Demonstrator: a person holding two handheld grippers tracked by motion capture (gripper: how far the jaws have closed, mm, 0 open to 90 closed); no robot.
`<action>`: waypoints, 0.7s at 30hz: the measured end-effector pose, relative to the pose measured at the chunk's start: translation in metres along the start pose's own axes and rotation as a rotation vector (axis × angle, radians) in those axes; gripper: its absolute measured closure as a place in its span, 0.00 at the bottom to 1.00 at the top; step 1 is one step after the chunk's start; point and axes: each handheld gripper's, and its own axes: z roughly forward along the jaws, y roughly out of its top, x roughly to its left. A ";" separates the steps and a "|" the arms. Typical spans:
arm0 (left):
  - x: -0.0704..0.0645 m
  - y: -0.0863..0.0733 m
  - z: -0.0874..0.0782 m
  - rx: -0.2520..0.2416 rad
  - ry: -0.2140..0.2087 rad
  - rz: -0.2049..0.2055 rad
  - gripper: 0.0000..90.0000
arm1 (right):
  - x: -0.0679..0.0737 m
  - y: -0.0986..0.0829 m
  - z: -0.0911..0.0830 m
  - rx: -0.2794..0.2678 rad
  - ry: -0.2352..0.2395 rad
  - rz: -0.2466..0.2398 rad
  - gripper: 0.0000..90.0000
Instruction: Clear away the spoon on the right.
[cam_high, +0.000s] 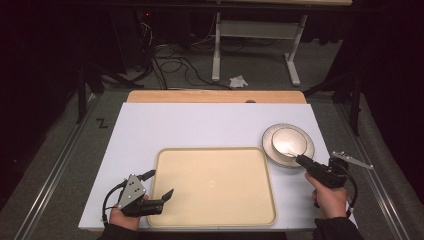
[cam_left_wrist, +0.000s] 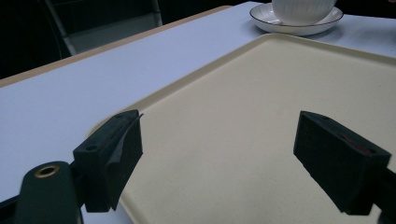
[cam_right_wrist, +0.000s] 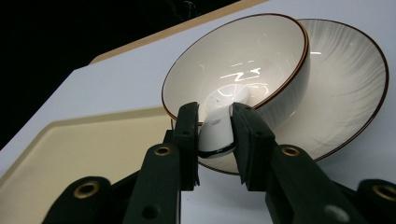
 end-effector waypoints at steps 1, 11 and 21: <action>0.000 0.000 0.000 0.001 -0.001 0.000 0.18 | 0.000 0.000 -0.001 -0.002 -0.003 -0.003 0.83; 0.000 0.000 0.000 -0.001 0.001 0.001 0.18 | 0.000 0.000 -0.001 0.003 -0.004 -0.012 0.87; 0.000 0.001 -0.001 -0.005 0.002 0.004 0.18 | 0.003 0.000 0.001 0.021 -0.009 -0.049 0.93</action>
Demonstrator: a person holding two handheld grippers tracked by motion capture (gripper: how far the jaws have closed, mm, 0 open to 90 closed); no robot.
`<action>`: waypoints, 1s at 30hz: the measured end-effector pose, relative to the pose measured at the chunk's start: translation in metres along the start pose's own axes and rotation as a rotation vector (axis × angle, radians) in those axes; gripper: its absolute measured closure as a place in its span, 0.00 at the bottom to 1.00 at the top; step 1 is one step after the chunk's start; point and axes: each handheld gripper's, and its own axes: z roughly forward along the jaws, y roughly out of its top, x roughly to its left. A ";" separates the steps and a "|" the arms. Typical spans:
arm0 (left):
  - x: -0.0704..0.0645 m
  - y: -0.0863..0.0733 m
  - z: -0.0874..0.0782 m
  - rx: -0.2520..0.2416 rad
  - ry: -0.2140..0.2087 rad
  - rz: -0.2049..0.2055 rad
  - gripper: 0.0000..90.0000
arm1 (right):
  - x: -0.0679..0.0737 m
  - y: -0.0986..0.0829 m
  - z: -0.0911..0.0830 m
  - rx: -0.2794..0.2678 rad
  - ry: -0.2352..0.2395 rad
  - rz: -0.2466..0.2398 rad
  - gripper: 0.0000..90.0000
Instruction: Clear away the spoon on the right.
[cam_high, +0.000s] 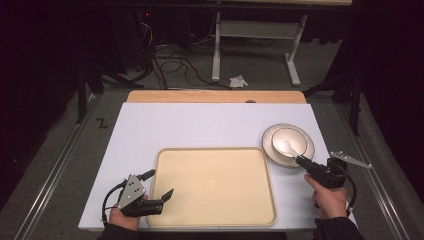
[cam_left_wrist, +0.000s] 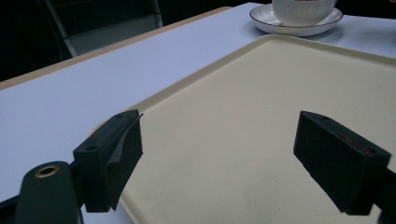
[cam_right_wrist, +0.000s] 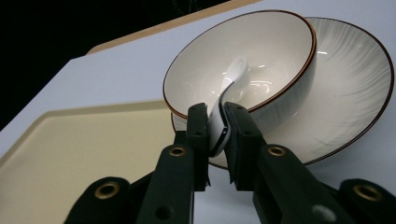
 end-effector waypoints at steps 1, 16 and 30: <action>0.000 0.000 0.000 0.000 -0.001 0.000 0.18 | 0.001 0.000 0.000 0.004 -0.002 0.000 0.96; 0.000 0.000 -0.001 -0.005 0.002 0.004 0.18 | 0.008 0.000 -0.009 -0.046 -0.005 -0.119 0.96; 0.000 0.001 -0.001 -0.005 0.000 0.004 0.18 | 0.022 0.001 -0.031 -0.139 -0.020 -0.252 0.96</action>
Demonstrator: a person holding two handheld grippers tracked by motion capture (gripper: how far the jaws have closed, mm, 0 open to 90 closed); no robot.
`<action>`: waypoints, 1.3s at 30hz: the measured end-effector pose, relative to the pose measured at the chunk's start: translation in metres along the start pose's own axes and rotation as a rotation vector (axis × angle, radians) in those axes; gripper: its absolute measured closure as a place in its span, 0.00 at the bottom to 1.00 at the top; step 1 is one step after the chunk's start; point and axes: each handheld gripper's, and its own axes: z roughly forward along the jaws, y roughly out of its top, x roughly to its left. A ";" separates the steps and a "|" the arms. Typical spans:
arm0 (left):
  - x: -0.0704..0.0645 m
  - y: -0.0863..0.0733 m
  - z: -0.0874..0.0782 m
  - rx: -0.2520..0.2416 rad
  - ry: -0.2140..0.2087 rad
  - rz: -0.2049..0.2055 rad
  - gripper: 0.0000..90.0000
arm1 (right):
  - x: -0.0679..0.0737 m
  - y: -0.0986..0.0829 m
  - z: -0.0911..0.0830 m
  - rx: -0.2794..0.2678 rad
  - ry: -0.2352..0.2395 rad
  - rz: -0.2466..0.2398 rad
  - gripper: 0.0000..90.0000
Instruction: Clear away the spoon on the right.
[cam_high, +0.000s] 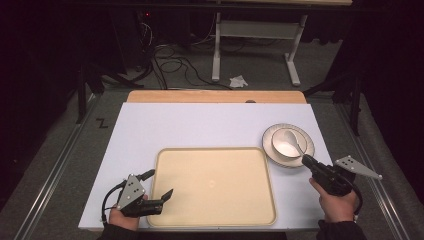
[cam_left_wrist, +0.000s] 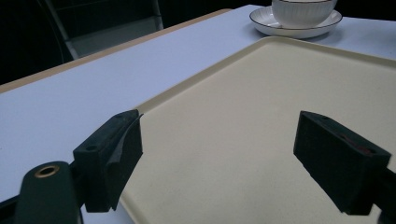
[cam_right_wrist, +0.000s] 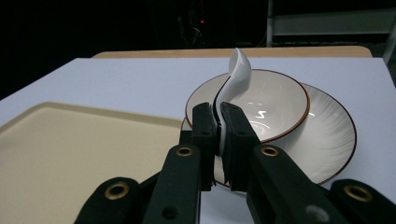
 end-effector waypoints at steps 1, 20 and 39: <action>0.000 0.000 0.000 0.000 0.000 0.000 0.18 | 0.001 0.001 -0.002 -0.008 0.007 -0.005 0.96; 0.000 0.000 -0.001 -0.004 0.001 -0.001 0.18 | 0.044 0.000 0.008 -0.002 0.183 -0.105 0.96; 0.000 0.000 -0.001 -0.009 0.005 0.000 0.18 | 0.097 -0.015 0.034 0.074 0.336 -0.196 0.96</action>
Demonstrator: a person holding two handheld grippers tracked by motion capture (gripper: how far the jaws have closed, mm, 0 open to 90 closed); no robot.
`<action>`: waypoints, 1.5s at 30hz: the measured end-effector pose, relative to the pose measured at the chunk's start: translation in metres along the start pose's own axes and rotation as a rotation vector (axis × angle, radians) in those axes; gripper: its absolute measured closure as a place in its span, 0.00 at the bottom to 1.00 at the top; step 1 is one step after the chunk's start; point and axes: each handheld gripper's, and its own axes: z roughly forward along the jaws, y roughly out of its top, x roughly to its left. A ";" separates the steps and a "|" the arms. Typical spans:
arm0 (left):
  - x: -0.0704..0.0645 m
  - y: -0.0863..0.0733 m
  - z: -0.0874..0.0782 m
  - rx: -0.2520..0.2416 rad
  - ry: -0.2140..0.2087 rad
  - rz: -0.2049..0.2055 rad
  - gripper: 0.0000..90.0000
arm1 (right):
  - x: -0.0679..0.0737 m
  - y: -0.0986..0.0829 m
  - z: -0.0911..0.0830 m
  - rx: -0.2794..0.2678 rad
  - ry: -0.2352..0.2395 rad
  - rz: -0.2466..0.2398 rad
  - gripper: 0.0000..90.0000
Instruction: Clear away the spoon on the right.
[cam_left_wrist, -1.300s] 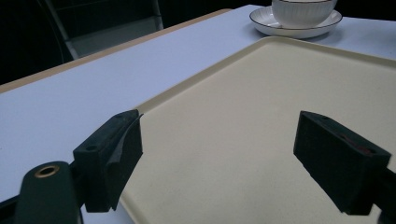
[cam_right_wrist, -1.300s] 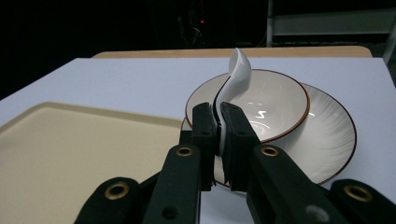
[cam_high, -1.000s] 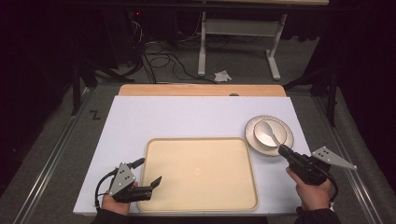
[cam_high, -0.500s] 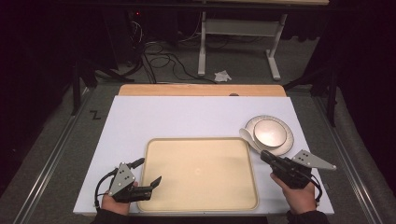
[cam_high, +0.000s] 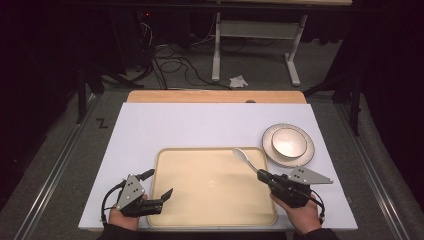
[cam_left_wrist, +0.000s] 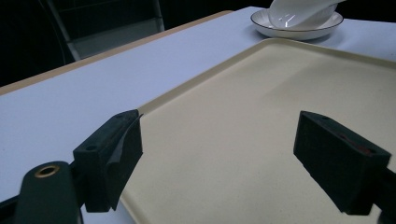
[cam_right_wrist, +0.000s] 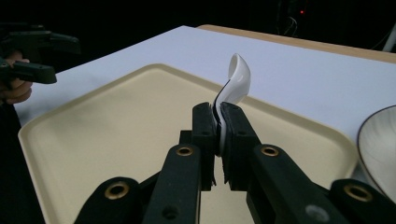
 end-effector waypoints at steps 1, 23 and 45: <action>0.000 0.000 0.000 -0.001 0.000 0.001 0.18 | 0.001 0.000 0.001 0.000 0.006 -0.006 0.96; 0.000 0.000 -0.001 -0.004 0.001 0.005 0.18 | 0.002 -0.016 0.019 0.085 0.022 0.000 0.96; 0.000 0.000 -0.001 -0.004 -0.001 0.007 0.18 | -0.001 -0.030 0.027 0.150 0.027 0.017 0.96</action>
